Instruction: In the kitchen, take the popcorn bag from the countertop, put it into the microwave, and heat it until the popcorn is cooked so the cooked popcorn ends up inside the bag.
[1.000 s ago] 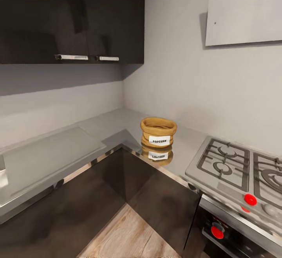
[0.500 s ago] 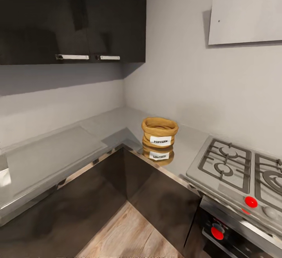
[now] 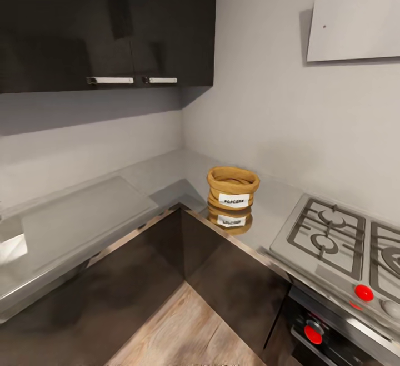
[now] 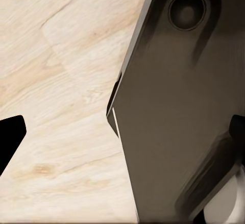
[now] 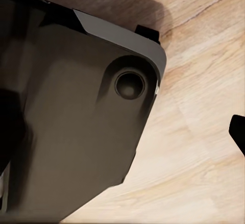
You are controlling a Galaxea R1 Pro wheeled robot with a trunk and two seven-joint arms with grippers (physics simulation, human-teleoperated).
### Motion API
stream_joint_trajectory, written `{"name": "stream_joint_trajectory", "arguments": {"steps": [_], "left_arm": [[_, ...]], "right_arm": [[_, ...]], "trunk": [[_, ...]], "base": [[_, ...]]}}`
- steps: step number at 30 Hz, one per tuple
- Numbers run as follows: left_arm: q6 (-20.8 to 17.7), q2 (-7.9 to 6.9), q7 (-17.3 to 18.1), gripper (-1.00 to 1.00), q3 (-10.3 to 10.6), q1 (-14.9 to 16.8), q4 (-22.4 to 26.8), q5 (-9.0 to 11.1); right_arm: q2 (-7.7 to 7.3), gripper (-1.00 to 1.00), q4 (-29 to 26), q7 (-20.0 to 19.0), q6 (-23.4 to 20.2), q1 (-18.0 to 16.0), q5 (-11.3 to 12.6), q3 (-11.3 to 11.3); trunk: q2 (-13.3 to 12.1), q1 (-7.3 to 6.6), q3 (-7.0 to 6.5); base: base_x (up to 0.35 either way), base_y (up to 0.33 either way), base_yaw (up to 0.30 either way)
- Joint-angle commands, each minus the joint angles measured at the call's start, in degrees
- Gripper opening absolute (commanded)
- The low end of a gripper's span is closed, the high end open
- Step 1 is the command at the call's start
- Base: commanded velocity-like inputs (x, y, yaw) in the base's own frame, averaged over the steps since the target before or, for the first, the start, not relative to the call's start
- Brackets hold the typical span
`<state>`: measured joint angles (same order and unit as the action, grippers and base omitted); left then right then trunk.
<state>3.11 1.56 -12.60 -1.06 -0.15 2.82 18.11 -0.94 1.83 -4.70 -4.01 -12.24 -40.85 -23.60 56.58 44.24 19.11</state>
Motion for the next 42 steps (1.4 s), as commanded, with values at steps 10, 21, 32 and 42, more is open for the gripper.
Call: {"name": "stream_joint_trajectory", "arguments": {"steps": [10,21,32,42], "left_arm": [[0.1,-0.06,-0.1,1.00,-0.1,0.0,0.1,0.3],[0.1,-0.07,-0.1,1.00,-0.1,0.0,0.1,0.3],[0.1,-0.07,-0.1,1.00,0.0,0.0,0.1,0.3],[0.1,-0.07,-0.1,1.00,-0.1,0.0,0.1,0.3]], "right_arm": [[-0.03,1.00,0.1,0.0,-0.1,-0.1,0.0,-0.6],[-0.11,1.00,0.1,0.0,0.0,-0.1,0.0,-0.7],[-0.11,1.00,0.1,0.0,0.0,-0.1,0.0,-0.7],[-0.04,1.00,0.0,0.0,0.1,-0.1,-0.1,-0.7]], "trunk": [[-0.4,-0.22,0.78],[-0.4,-0.22,1.78],[-0.4,-0.22,2.75],[-0.4,-0.22,3.62]], "base": [[0.000,0.000,0.037],[0.000,0.000,-0.046],[0.000,0.000,-0.126],[0.000,0.000,-0.100]]}}
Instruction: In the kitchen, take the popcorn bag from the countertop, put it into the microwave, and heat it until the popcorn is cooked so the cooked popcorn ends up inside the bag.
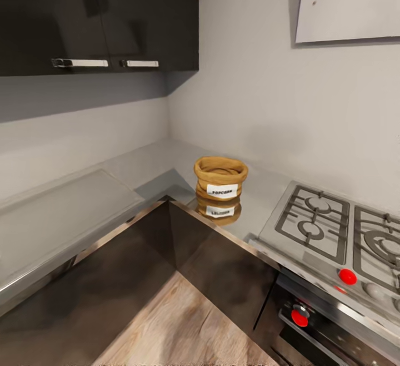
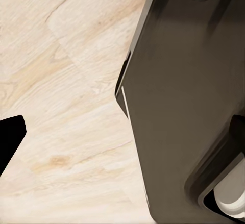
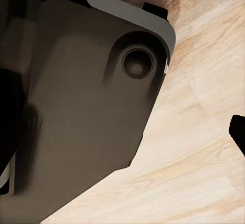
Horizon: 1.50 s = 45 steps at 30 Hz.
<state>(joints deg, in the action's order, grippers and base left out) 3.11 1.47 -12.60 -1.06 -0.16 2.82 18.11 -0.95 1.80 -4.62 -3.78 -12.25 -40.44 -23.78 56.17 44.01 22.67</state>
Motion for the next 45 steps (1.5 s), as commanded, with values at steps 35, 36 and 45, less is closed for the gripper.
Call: {"name": "stream_joint_trajectory", "arguments": {"steps": [35,36,45], "left_arm": [[0.1,0.02,-0.1,1.00,-0.1,0.0,0.2,0.3],[0.1,0.02,-0.1,1.00,-0.1,0.0,0.2,0.3],[0.1,0.02,-0.1,1.00,-0.1,0.0,0.2,0.3]], "right_arm": [[10.25,1.00,-28.3,-5.9,-11.2,-0.1,-4.4,7.4],[10.95,1.00,-34.9,-8.5,-16.1,-0.1,-4.5,9.8],[10.95,1.00,-71.3,-31.8,-49.1,-0.8,-3.0,27.2]], "trunk": [[0.0,0.00,0.43],[0.0,0.00,0.43],[0.0,0.00,0.43]], "base": [[0.000,0.000,0.000],[0.000,0.000,0.000],[0.000,0.000,0.000]]}}
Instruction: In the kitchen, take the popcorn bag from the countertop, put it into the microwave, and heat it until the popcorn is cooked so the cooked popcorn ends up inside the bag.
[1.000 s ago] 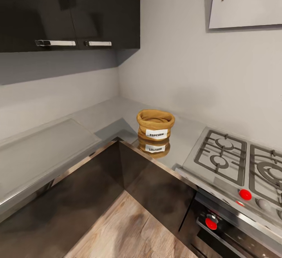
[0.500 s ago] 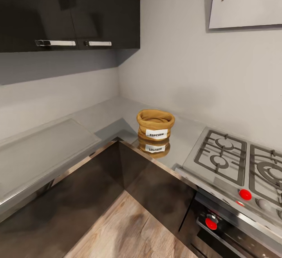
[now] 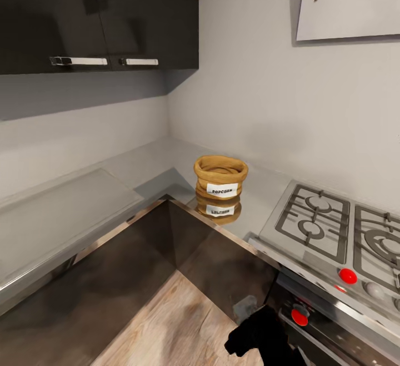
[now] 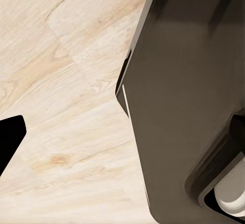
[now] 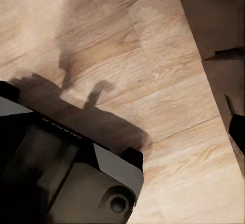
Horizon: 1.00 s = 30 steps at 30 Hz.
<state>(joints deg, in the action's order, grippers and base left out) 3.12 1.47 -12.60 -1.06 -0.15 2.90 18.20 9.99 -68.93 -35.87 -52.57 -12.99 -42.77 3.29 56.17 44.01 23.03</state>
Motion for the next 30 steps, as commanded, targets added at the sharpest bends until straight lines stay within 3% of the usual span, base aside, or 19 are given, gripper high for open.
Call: {"name": "stream_joint_trajectory", "arguments": {"steps": [1,3,5,8,12,13,15,18,21,23,26,28,30], "left_arm": [[0.1,0.02,-0.1,1.00,-0.1,0.0,0.1,0.3],[0.1,0.02,-0.1,1.00,-0.1,0.0,0.1,0.3],[0.1,0.02,-0.1,1.00,-0.1,0.0,0.1,0.3],[0.1,0.00,-0.1,1.00,-0.2,0.0,0.1,0.3],[0.1,-0.02,-0.1,1.00,-0.1,0.0,0.1,0.3],[0.1,-0.03,-0.1,1.00,-0.1,0.0,0.1,0.3],[0.1,-0.05,-0.1,1.00,-0.1,0.0,0.1,0.3],[0.1,-0.06,-0.1,1.00,-0.1,0.0,0.1,0.3],[0.1,-0.05,-0.1,1.00,-0.1,0.0,0.1,0.3],[0.1,-0.04,-0.1,1.00,-0.2,0.0,0.1,0.3],[0.1,-0.06,-0.1,1.00,-0.2,0.0,0.1,0.3],[0.1,-0.07,-0.1,1.00,-0.2,0.0,0.1,0.3],[0.1,-0.07,-0.1,1.00,-0.2,0.0,0.1,0.3]], "right_arm": [[0.01,1.00,-5.7,-2.2,-5.3,-0.9,0.5,2.8],[0.01,1.00,-10.5,-3.5,-7.4,-4.0,2.8,6.1],[0.01,1.00,-12.2,-4.0,-7.4,-11.6,6.0,8.5],[0.01,1.00,-12.2,-4.0,-7.4,-22.1,9.4,9.2],[0.01,1.00,-7.9,-3.7,-7.4,-33.8,10.2,8.7],[0.01,1.00,-5.3,-3.7,-7.4,-37.2,10.2,7.6],[0.01,1.00,1.3,-3.6,-7.4,-43.8,10.2,3.3],[0.01,1.00,12.3,-3.4,-7.4,-54.6,10.1,-4.6],[0.01,1.00,20.1,-1.1,-7.4,-63.1,10.1,-7.1],[0.01,1.00,26.6,2.8,-7.4,-69.3,10.1,-8.0],[-0.78,1.00,37.0,8.2,-7.4,-78.4,10.1,-13.0],[-1.94,1.00,40.7,11.3,-7.4,-82.4,10.1,-15.4],[-3.24,1.00,42.1,15.1,-7.4,-84.2,10.1,-16.2]], "trunk": [[0.0,0.01,0.07],[0.0,0.01,0.07],[0.0,0.01,0.07],[0.0,0.01,0.07],[0.0,0.01,0.07],[0.0,0.01,0.07],[0.0,0.01,0.07],[0.0,0.01,0.07],[0.0,0.01,0.07],[0.0,0.01,0.07],[0.0,0.01,0.07],[0.0,0.01,0.07],[0.0,0.01,0.07]], "base": [[0.000,0.000,0.000],[0.000,0.000,0.000],[0.000,0.000,0.000],[0.000,0.000,0.000],[0.000,0.000,0.000],[0.000,0.000,0.000],[0.000,0.000,0.000],[0.000,0.000,0.000],[0.000,0.000,0.000],[0.000,0.000,0.000],[0.000,0.000,0.000],[0.000,0.000,0.000],[0.000,0.000,0.000]]}}
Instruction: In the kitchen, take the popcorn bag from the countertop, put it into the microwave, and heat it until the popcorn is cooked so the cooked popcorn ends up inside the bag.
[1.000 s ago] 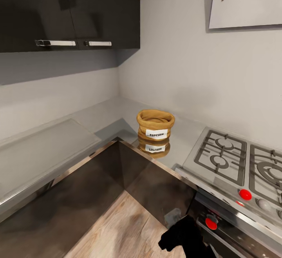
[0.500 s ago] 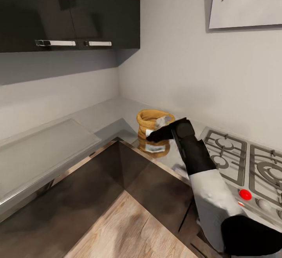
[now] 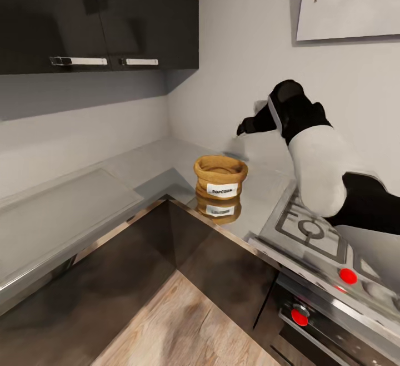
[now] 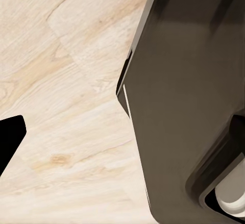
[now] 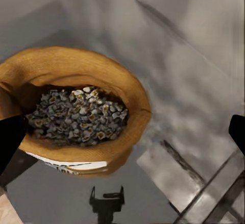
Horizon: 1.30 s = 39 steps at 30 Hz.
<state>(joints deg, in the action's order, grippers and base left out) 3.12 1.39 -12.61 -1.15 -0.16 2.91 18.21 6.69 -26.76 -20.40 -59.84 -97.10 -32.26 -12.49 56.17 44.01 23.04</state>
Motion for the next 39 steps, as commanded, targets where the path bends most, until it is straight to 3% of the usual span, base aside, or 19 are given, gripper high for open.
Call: {"name": "stream_joint_trajectory", "arguments": {"steps": [1,3,5,9,29,33,39], "left_arm": [[0.1,0.02,-0.1,1.00,-0.1,0.0,0.1,0.3],[0.1,0.02,-0.1,1.00,0.0,0.0,0.1,0.3],[0.1,0.02,-0.1,1.00,-0.1,0.0,0.1,0.3],[0.1,0.02,-0.1,1.00,-0.1,0.0,0.1,0.3],[0.1,0.02,-0.3,1.00,-0.1,0.0,0.1,0.4],[0.1,0.02,-0.2,1.00,-0.1,0.0,0.1,0.4],[0.1,0.08,0.0,1.00,0.0,0.0,0.1,0.3]], "right_arm": [[-0.45,1.00,0.2,1.7,-0.2,-0.5,-0.4,-0.7],[-0.98,1.00,0.4,3.0,-0.2,-0.7,-0.4,-1.3],[-1.55,1.00,0.2,3.8,-0.2,-0.9,-0.4,-3.4],[-1.47,1.00,0.9,4.5,-0.2,-0.8,-0.5,-5.1],[-1.59,1.00,1.5,4.7,-0.2,1.4,-0.7,-5.1],[-1.37,1.00,7.3,4.8,-0.2,1.5,-0.7,-5.1],[-1.52,1.00,9.0,4.7,-0.2,1.5,-0.9,-5.1]], "trunk": [[0.0,0.01,0.06],[0.0,0.01,0.06],[0.0,0.01,0.06],[0.0,0.01,0.06],[0.0,0.01,0.06],[0.0,0.01,0.06],[0.0,0.01,0.06]], "base": [[0.000,0.000,0.000],[0.000,0.000,0.000],[0.000,0.000,0.000],[0.000,0.000,0.000],[0.000,0.000,0.000],[0.000,0.000,0.000],[0.120,0.000,0.000]]}}
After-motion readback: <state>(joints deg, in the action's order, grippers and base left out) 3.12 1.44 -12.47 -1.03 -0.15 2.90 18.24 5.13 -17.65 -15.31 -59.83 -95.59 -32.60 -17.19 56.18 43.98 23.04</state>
